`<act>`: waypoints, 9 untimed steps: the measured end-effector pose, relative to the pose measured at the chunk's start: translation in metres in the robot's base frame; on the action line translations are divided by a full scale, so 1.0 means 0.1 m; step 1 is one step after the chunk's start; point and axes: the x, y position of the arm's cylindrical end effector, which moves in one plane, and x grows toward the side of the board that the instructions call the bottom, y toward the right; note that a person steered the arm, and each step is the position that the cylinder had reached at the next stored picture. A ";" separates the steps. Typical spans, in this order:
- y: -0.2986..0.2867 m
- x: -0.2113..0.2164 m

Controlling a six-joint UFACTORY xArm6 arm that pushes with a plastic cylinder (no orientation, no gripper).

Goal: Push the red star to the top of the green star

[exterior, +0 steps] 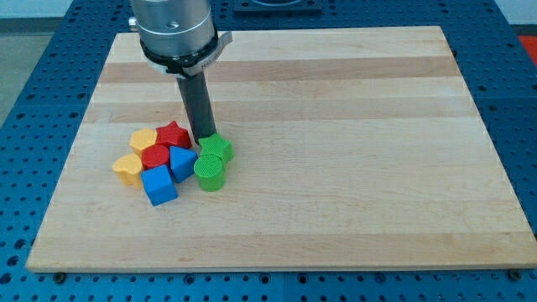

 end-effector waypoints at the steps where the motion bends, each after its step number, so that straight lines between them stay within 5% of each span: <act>1: 0.00 0.00; 2: 0.00 -0.16; 3: -0.04 -0.78; 4: -0.63 -0.90; 5: -1.38 -0.41; 7: -1.62 0.97; 9: -0.75 0.40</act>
